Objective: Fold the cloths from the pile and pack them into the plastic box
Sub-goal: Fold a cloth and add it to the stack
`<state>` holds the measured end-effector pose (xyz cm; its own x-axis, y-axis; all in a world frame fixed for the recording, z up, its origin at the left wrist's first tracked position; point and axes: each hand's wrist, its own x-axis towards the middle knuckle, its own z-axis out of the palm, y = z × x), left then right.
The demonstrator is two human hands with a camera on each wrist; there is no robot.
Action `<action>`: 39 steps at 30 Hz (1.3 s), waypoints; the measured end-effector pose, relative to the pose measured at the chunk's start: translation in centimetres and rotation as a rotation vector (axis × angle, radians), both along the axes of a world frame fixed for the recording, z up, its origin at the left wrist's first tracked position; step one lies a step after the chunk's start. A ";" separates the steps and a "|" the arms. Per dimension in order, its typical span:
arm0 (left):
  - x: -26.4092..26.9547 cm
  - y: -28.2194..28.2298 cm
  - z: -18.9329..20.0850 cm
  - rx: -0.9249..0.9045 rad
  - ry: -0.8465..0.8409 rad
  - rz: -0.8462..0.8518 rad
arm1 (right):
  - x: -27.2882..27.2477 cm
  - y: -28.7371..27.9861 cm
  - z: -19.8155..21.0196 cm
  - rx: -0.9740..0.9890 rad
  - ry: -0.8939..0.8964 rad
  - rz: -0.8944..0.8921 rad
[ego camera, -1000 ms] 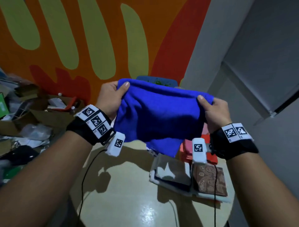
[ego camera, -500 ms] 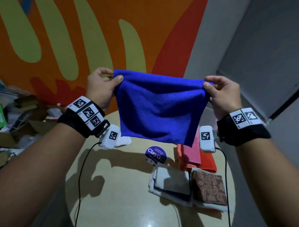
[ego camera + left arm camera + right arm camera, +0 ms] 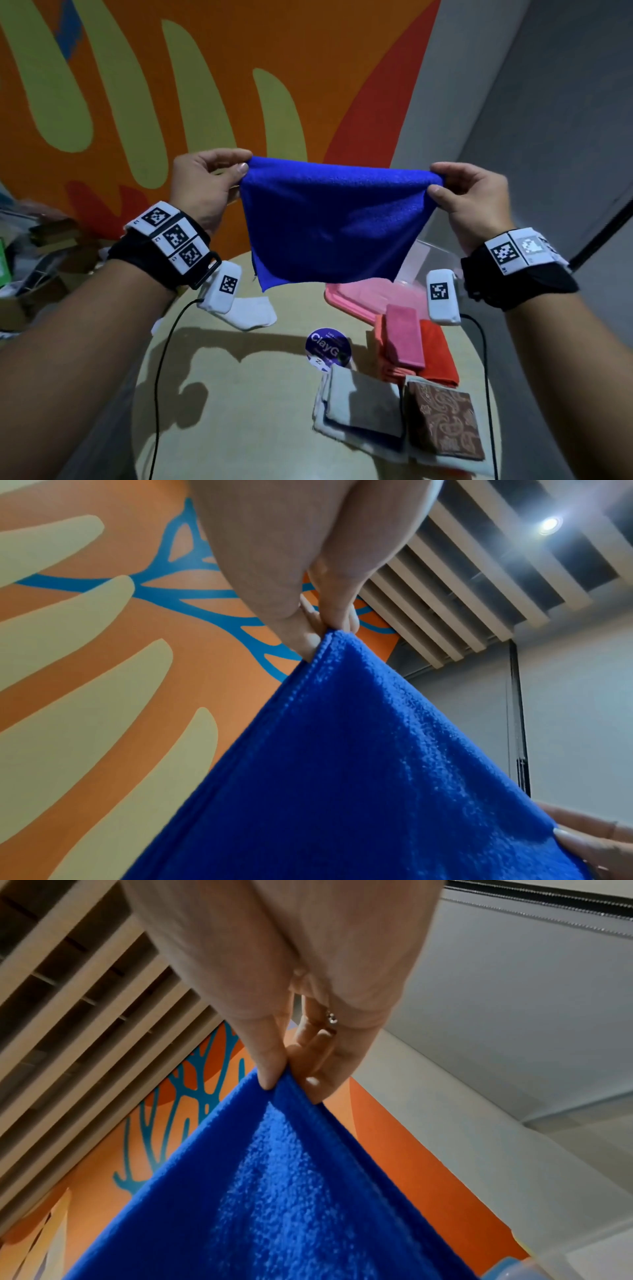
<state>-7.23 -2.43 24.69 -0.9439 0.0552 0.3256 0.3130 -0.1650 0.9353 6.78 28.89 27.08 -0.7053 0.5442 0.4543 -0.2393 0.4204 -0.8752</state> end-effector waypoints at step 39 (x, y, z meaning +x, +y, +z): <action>-1.8 -9.9 -18.3 -0.685 -0.078 0.020 | 0.8 -10.6 -20.2 -0.069 -0.450 0.097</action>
